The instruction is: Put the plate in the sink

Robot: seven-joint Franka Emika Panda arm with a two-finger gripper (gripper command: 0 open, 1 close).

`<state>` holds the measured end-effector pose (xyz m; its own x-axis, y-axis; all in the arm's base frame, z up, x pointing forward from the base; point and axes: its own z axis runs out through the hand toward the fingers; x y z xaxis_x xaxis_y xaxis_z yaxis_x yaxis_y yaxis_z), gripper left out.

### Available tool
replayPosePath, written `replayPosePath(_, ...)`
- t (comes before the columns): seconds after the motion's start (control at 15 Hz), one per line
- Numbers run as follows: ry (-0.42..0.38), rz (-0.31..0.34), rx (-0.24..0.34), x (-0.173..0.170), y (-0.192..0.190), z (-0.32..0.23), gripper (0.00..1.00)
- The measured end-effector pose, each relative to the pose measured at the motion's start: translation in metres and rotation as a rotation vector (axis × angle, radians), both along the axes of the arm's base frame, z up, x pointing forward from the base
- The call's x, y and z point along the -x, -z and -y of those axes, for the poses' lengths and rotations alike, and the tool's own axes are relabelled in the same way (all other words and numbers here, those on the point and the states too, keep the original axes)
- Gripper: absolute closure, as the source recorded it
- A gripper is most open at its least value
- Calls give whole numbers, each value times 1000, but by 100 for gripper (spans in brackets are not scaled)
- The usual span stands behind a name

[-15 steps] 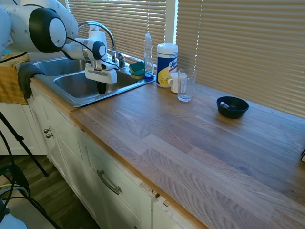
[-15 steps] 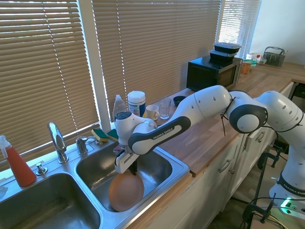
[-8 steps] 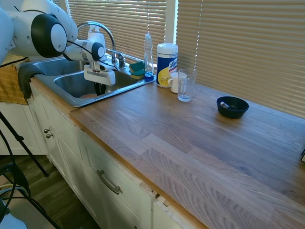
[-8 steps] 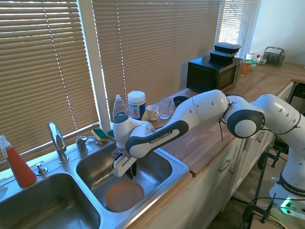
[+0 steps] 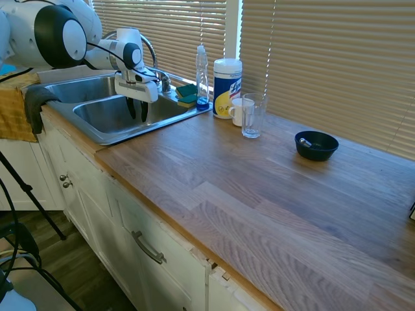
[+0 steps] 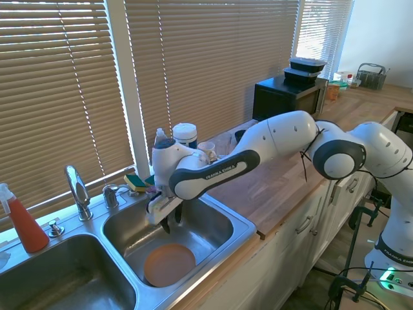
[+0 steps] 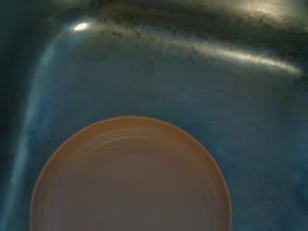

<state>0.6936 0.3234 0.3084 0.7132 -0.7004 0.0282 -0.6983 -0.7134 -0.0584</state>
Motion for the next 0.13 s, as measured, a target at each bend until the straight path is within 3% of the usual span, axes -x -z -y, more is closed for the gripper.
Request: replayPosePath(0.13,10,18,1,6,-22,4,0)
